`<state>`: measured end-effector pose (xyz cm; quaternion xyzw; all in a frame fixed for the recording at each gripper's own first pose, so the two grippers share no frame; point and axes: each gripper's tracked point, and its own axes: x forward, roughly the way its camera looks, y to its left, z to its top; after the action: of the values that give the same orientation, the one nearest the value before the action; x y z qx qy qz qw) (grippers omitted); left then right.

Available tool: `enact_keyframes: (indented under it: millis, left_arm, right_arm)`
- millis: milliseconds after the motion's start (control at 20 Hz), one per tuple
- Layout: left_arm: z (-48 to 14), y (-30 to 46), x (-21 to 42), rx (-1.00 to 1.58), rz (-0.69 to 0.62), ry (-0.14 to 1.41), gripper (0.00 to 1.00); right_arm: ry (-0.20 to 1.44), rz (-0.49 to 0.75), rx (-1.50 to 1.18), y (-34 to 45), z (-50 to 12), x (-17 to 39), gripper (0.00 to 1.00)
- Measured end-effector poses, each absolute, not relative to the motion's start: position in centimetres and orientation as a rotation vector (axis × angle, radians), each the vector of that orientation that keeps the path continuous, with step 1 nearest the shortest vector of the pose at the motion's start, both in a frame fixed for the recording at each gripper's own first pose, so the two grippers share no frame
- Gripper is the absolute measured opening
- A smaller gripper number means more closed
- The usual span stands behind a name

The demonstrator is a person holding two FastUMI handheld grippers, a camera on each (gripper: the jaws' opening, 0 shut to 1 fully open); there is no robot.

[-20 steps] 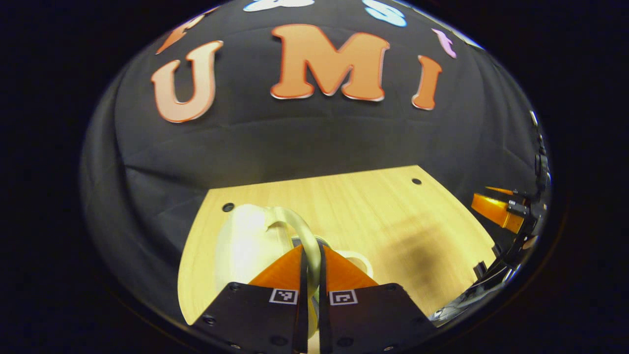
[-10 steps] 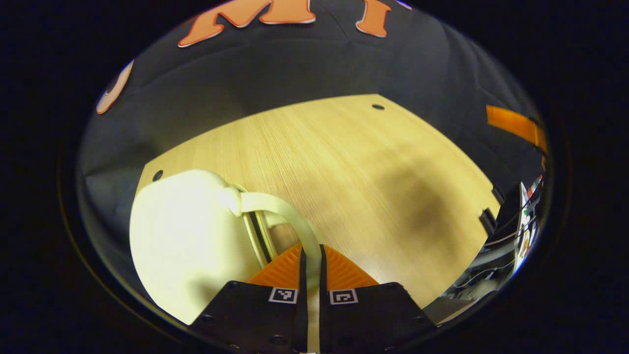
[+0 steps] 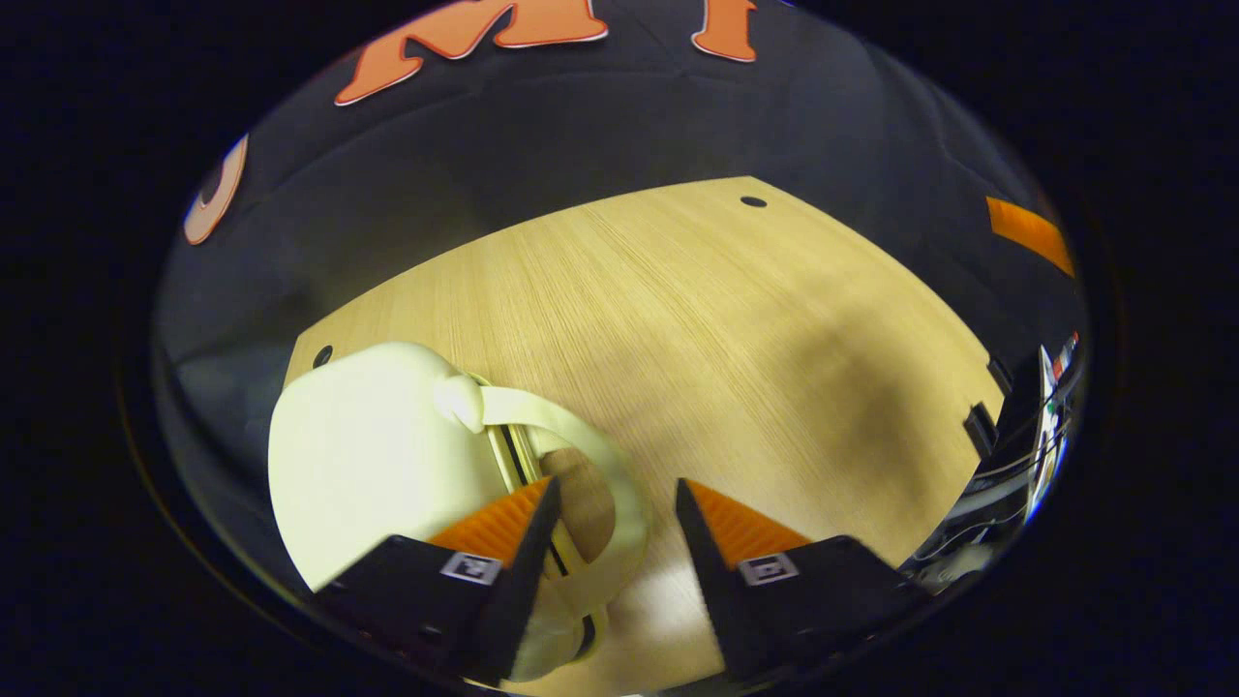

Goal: First open the suitcase, pack the skin care products into it, and then close the suitcase.

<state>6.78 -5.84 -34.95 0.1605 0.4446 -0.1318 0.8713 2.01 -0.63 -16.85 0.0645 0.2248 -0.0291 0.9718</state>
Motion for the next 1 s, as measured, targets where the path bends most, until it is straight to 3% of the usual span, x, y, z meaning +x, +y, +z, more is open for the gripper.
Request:
enact_keyframes:
  millis: [100,450,600,800,850,1000]
  left_arm:
    - [-31.6,-7.0,8.1,0.271,-0.247,0.825,1.0]
    - [-13.6,-7.2,12.6,0.047,-0.122,0.279,0.99]
    - [-9.2,-6.4,12.2,0.023,-0.045,0.128,0.99]
    - [-5.3,-3.9,12.1,0.019,0.003,0.061,0.98]
    - [-5.1,-3.9,12.1,0.015,0.003,0.058,0.98]
    - [-5.0,-3.0,12.2,0.01,0.004,0.078,0.98]
  right_arm:
    - [0.438,-0.035,0.131,-0.5,-15.9,2.3,0.96]
    - [0.302,0.052,0.113,1.4,-11.9,3.9,0.95]
    - [0.252,0.075,0.074,2.2,-10.6,5.0,0.95]
    - [0.204,0.127,0.097,4.5,-9.4,5.6,0.95]
    - [0.206,0.13,0.108,4.6,-9.5,5.5,1.0]
    - [0.205,0.12,0.104,4.5,-9.8,5.4,0.96]
